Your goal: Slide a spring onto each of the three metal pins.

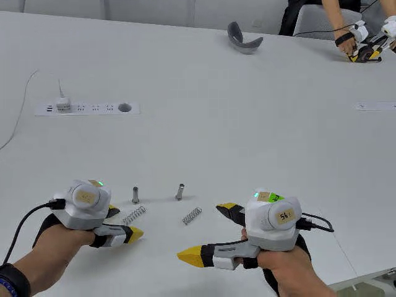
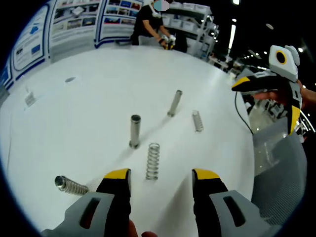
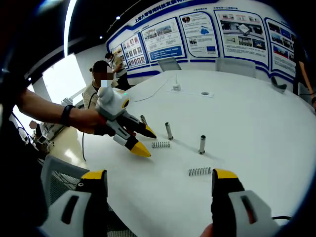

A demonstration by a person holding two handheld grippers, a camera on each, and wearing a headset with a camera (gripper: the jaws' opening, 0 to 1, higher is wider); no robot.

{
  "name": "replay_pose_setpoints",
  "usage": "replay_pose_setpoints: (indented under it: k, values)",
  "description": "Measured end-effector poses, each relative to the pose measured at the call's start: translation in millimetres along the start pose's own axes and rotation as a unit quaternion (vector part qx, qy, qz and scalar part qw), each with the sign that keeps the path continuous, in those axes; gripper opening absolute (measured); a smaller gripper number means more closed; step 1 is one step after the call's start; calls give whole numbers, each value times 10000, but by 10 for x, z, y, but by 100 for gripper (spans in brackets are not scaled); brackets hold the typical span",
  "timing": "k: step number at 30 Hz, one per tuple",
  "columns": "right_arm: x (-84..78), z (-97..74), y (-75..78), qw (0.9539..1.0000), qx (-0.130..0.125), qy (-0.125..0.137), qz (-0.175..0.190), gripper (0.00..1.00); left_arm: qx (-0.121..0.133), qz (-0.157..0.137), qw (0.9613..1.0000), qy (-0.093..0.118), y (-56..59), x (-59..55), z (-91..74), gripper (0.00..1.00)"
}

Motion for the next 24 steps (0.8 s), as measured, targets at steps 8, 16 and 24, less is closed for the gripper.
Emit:
replay_pose_setpoints:
  k: [8, 16, 24]
  values:
    - [-47, 11, -9, 9999, 22, -22, 139, 88, 122, -66, 9999, 48, -81, 9, 63, 35]
    - [-40, 28, -23, 9998, 43, -6, 175, 87, 202, 38, 9997, 101, -89, 22, 61, 28]
    - [-62, 61, -93, 9998, 122, -50, 134, 87, 314, 146, 9993, 131, -108, 4, 59, 18]
Point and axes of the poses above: the centre of the closed fingertips' face, and the gripper's own axes: z roughly forward along the fingers, y roughly to its right, x roughly out of its top, the point moved 5 cm from there along -z, roughly backward along the fingers, and after that the axes turned 12 degrees about -x, right-handed, at the moved point
